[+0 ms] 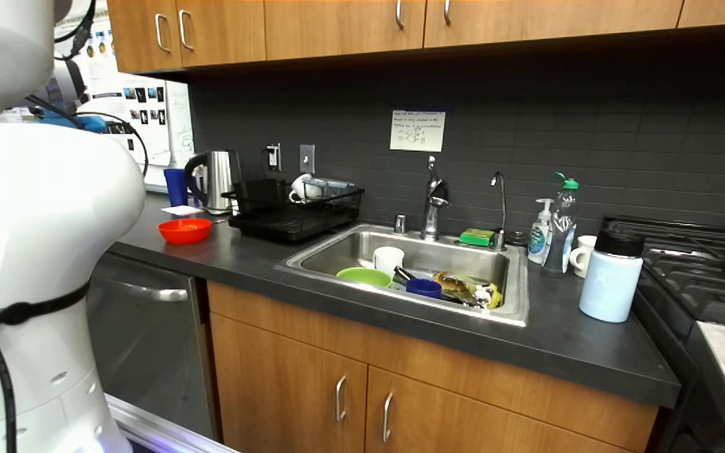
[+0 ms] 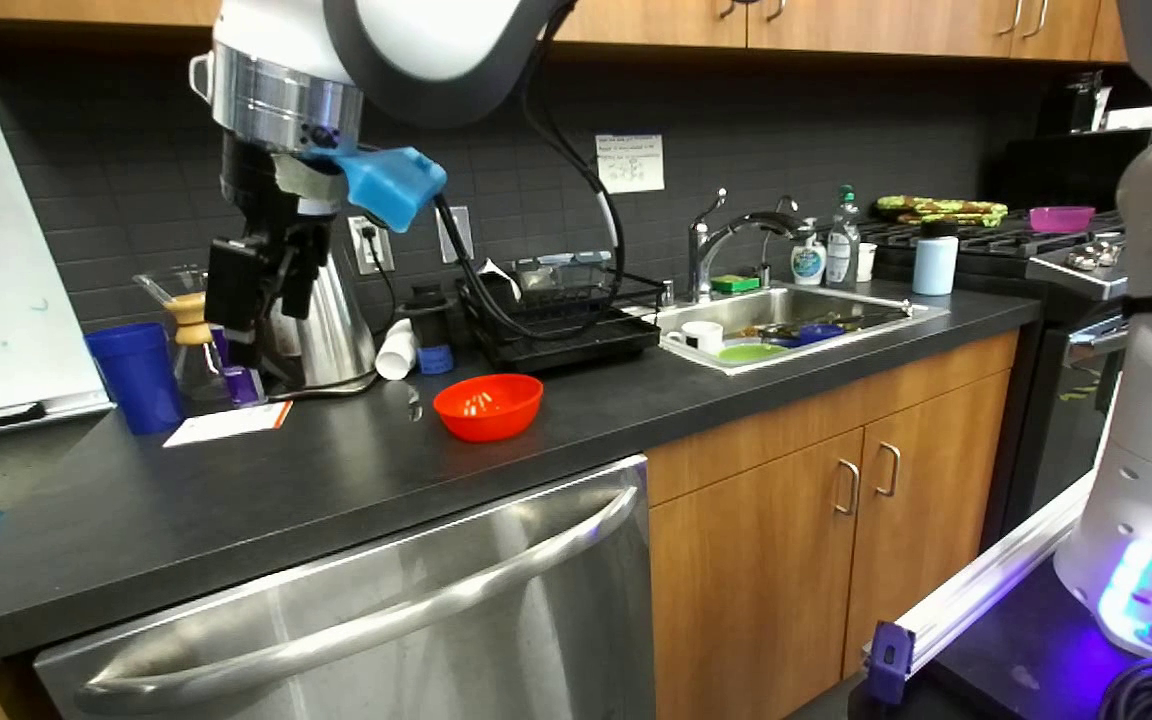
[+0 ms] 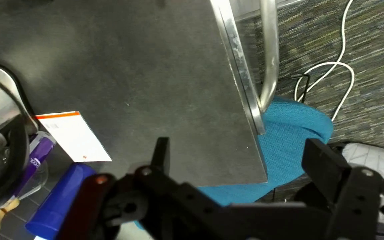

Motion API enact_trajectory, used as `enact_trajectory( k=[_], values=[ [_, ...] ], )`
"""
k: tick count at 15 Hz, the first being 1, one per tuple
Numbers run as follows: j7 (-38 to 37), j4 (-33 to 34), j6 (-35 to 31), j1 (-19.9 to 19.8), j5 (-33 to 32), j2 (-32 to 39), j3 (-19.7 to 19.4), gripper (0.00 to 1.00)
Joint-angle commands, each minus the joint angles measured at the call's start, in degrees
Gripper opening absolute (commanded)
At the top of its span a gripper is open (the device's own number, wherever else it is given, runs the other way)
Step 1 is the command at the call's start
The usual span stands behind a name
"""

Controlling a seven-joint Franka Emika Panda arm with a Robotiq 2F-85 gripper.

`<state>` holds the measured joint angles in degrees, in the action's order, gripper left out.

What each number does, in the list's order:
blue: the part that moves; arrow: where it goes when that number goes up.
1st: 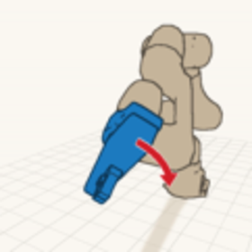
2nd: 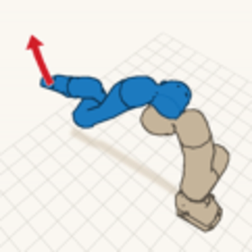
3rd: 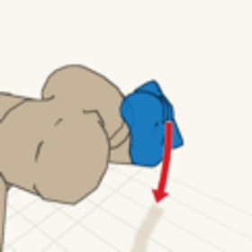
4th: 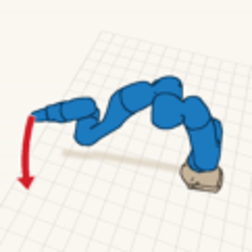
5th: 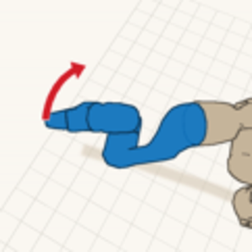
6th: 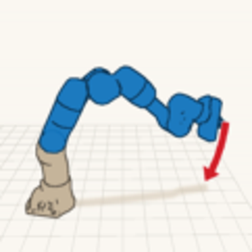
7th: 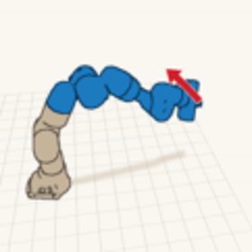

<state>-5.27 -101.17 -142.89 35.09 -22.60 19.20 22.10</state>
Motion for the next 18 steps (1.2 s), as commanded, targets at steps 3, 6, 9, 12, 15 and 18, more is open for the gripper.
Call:
enact_trajectory(
  k=[3,6,9,12,15,18],
  values=[
    [-5.0,11.7,5.6,6.5,-5.5,7.2,-6.4,1.0],
    [-8.2,16.6,8.6,9.9,-7.9,10.6,-10.4,1.0],
    [-13.9,20.7,11.6,13.0,-9.9,13.4,-14.8,1.0],
    [-20.1,24.5,14.1,15.5,-10.5,15.6,-18.4,1.0],
    [-25.1,27.2,17.3,17.4,-9.9,17.1,-20.9,1.0],
    [-28.5,28.3,20.2,17.2,-9.0,18.1,-21.4,1.0]
  ],
)
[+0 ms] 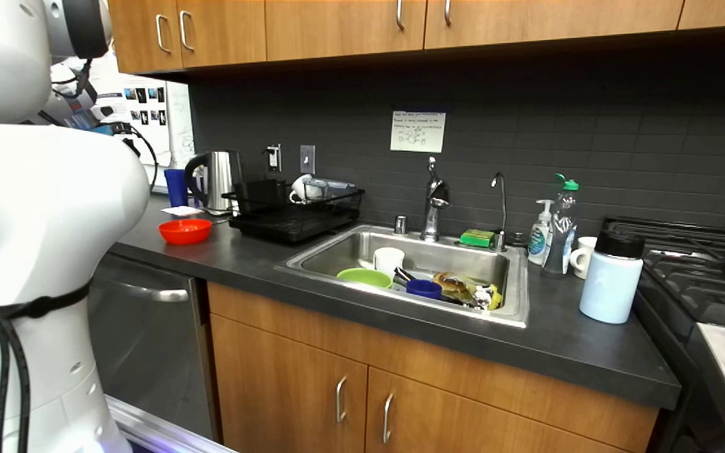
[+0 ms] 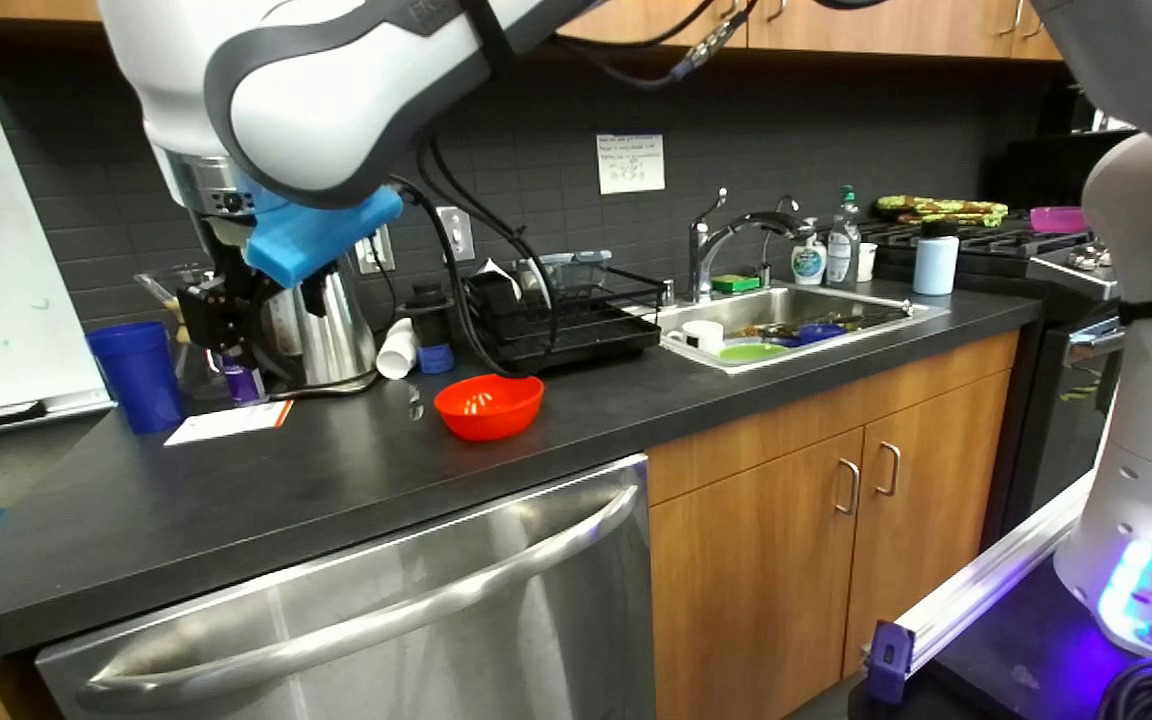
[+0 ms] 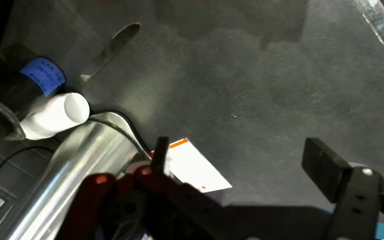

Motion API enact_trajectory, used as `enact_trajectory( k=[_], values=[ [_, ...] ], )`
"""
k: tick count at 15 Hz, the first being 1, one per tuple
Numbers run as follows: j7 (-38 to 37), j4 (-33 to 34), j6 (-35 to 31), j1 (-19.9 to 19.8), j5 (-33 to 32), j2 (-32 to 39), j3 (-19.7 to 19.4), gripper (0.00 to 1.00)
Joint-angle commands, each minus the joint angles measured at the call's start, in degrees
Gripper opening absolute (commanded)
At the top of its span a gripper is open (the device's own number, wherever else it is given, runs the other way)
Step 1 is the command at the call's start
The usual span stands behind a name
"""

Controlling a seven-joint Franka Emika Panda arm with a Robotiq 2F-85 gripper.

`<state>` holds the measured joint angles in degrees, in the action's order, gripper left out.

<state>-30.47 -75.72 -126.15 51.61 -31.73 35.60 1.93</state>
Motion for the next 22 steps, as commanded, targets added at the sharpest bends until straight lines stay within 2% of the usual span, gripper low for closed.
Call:
enact_trajectory(
  k=[1,10,17,22],
  values=[
    [-4.2,3.4,4.4,0.5,0.6,2.0,-1.2,1.0],
    [-6.8,5.0,6.9,-2.3,2.8,4.3,-1.3,1.0],
    [-5.2,5.8,4.4,-7.3,12.4,4.1,0.2,1.0],
    [-3.9,8.5,3.3,-10.6,16.0,4.3,0.3,1.0]
  ],
)
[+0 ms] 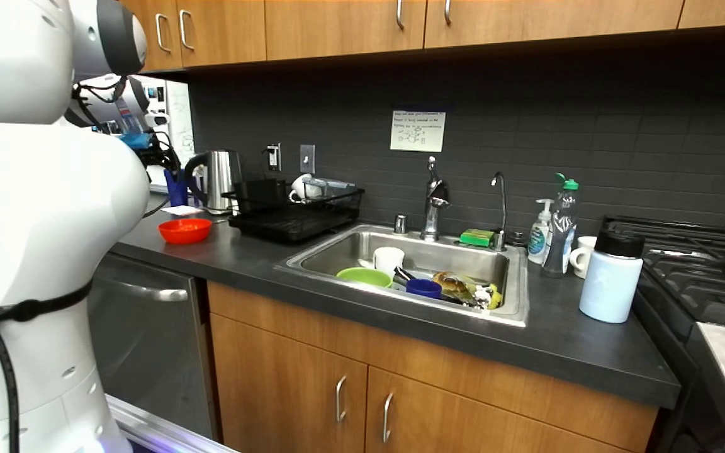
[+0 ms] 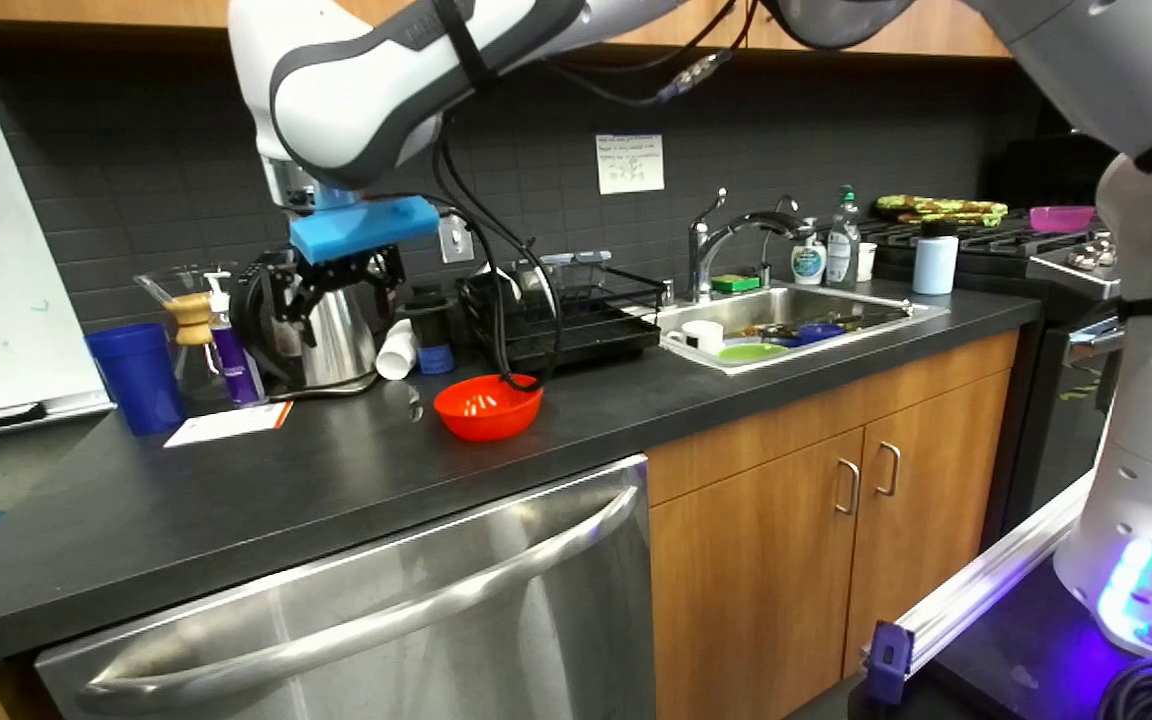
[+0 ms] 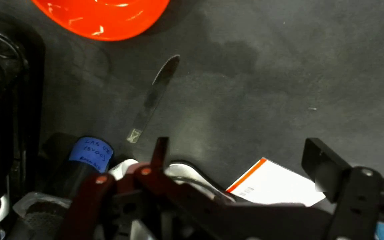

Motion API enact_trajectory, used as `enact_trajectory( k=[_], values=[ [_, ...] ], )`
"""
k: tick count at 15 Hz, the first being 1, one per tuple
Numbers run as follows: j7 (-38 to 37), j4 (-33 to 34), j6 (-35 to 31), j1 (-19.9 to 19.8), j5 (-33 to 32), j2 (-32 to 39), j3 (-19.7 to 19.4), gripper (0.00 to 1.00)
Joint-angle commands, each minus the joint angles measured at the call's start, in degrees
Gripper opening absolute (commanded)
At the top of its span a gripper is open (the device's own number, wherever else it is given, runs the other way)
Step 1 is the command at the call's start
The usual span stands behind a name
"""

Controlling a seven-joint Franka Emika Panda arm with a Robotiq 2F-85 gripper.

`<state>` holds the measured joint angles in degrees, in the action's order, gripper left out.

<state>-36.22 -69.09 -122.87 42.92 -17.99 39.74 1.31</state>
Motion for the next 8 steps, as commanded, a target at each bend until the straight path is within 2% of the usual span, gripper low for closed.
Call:
enact_trajectory(
  k=[1,8],
  values=[
    [2.1,2.7,0.3,-2.1,2.4,0.6,0.9,1.0],
    [4.5,9.6,4.1,-0.5,1.2,5.8,0.4,1.0]
  ],
)
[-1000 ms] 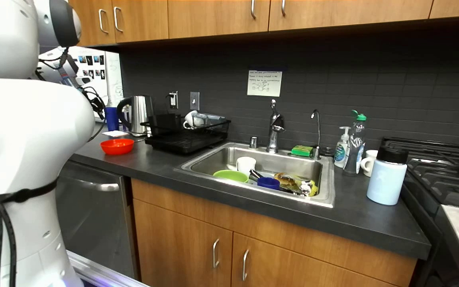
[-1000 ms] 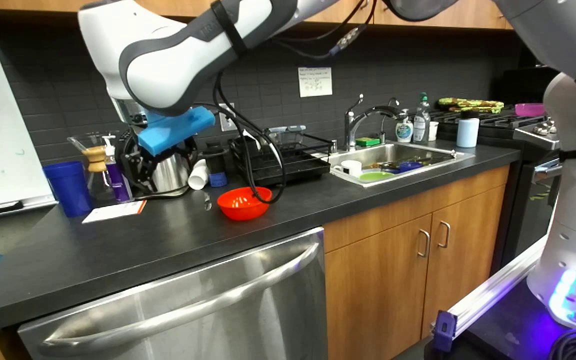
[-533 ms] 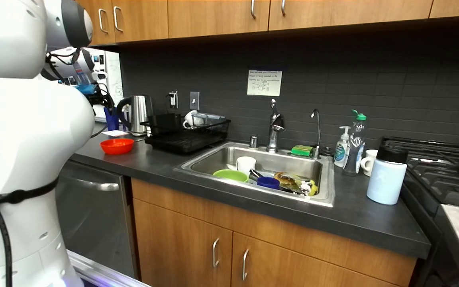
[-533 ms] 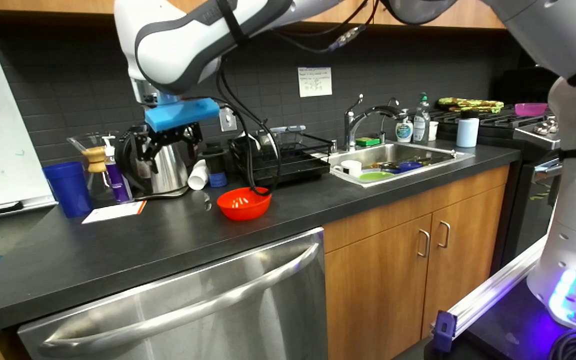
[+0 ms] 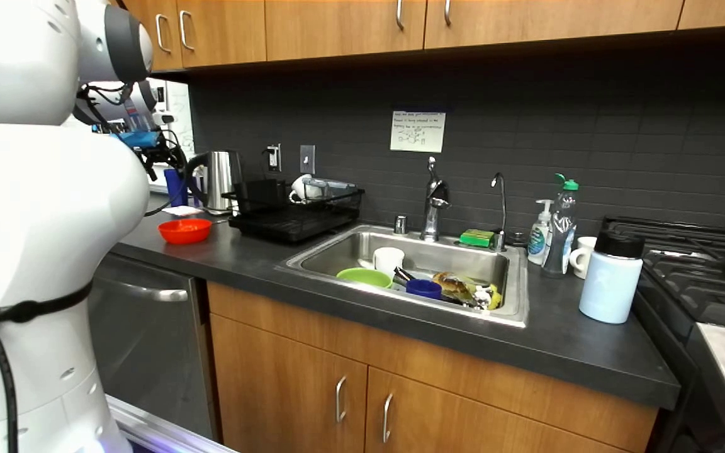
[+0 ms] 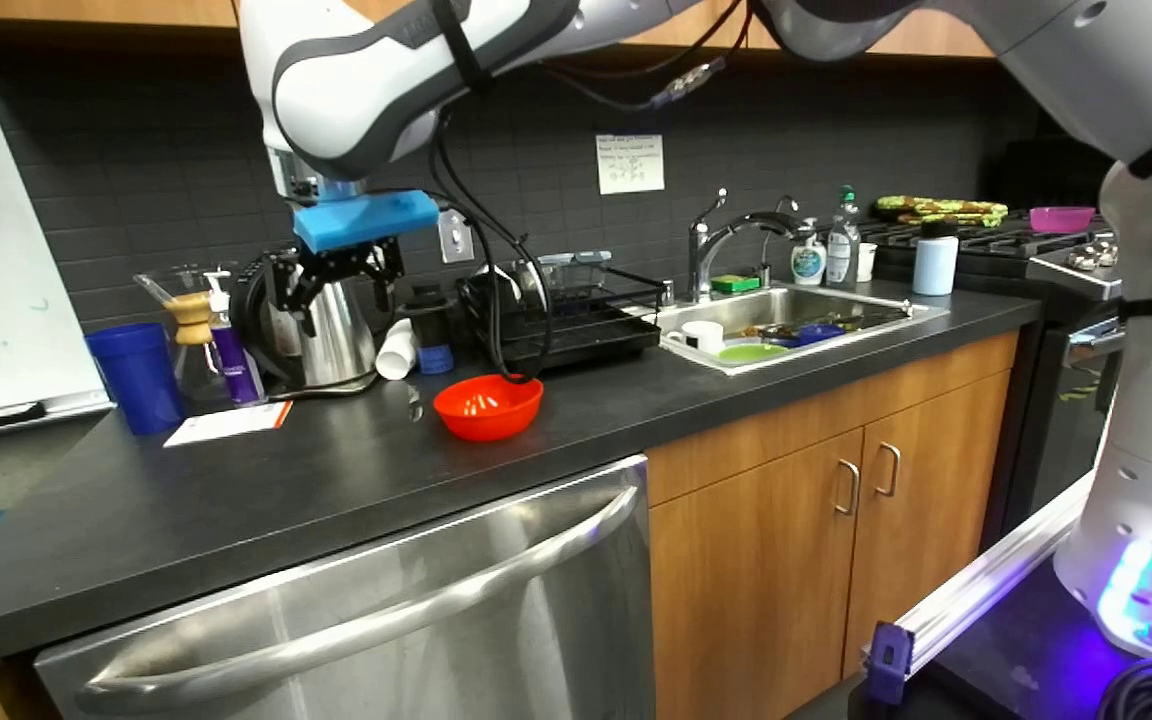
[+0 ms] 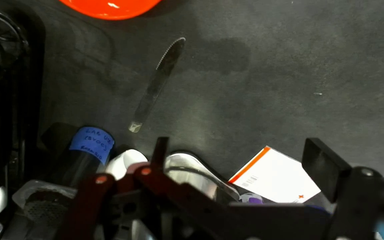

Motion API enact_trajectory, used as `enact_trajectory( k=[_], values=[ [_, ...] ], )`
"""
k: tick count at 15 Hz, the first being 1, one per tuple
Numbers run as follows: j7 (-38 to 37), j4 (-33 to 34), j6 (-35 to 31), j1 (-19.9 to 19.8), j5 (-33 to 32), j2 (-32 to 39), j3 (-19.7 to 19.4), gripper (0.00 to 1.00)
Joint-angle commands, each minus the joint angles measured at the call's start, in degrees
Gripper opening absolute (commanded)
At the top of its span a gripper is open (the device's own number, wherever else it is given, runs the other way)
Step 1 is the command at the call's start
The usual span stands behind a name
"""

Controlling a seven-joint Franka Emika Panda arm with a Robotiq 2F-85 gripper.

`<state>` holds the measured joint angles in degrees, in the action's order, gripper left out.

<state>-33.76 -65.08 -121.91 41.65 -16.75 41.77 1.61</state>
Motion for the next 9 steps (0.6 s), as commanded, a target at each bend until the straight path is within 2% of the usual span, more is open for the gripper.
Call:
enact_trajectory(
  k=[1,9],
  values=[
    [2.6,6.6,3.8,1.0,0.0,4.7,0.0,1.0],
    [4.0,15.2,8.6,1.8,-1.4,11.0,-1.1,1.0]
  ],
)
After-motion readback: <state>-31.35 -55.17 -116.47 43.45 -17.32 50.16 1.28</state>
